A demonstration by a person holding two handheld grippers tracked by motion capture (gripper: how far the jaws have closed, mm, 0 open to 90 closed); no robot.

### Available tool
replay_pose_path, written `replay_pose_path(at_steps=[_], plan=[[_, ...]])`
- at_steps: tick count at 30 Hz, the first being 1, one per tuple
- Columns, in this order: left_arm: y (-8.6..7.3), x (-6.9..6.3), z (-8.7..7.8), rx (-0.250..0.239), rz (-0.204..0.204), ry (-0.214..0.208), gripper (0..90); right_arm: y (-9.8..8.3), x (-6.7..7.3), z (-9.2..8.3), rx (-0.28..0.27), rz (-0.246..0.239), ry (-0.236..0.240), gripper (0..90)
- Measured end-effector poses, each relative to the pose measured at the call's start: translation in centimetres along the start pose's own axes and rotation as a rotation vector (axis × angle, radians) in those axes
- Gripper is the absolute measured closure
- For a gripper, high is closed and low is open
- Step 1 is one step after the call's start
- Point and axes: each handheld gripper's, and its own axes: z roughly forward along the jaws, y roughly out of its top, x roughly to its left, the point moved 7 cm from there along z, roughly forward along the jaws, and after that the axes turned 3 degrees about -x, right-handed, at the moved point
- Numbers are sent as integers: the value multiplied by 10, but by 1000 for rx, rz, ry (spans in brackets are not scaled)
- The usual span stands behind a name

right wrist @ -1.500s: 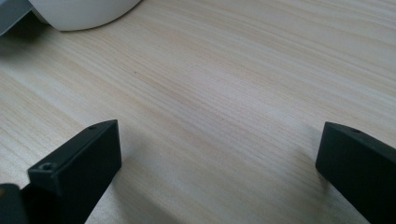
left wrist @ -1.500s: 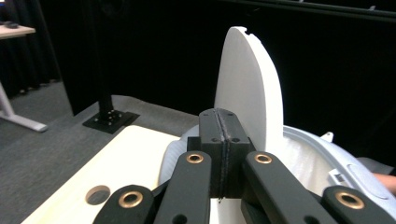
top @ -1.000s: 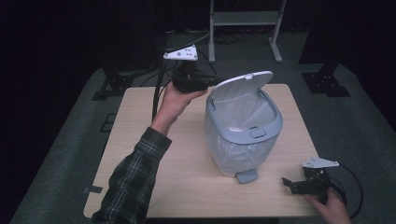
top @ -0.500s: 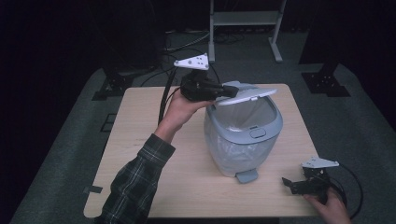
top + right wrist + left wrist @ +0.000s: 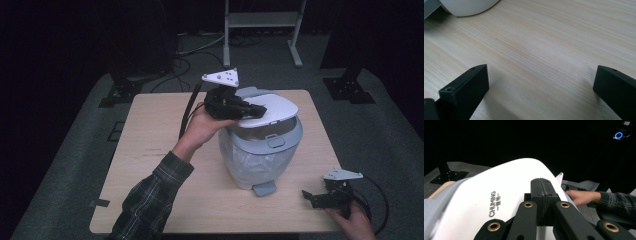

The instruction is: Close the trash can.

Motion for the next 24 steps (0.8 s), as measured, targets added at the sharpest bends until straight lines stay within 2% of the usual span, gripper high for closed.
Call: replay_pose_path(at_steps=[14,24], plan=[[-12,-19,18,75,17,-7,900,0,0,0,0,0,0,0],[-20,-22,26,116,26,1,900,0,0,0,1,0,0,0]])
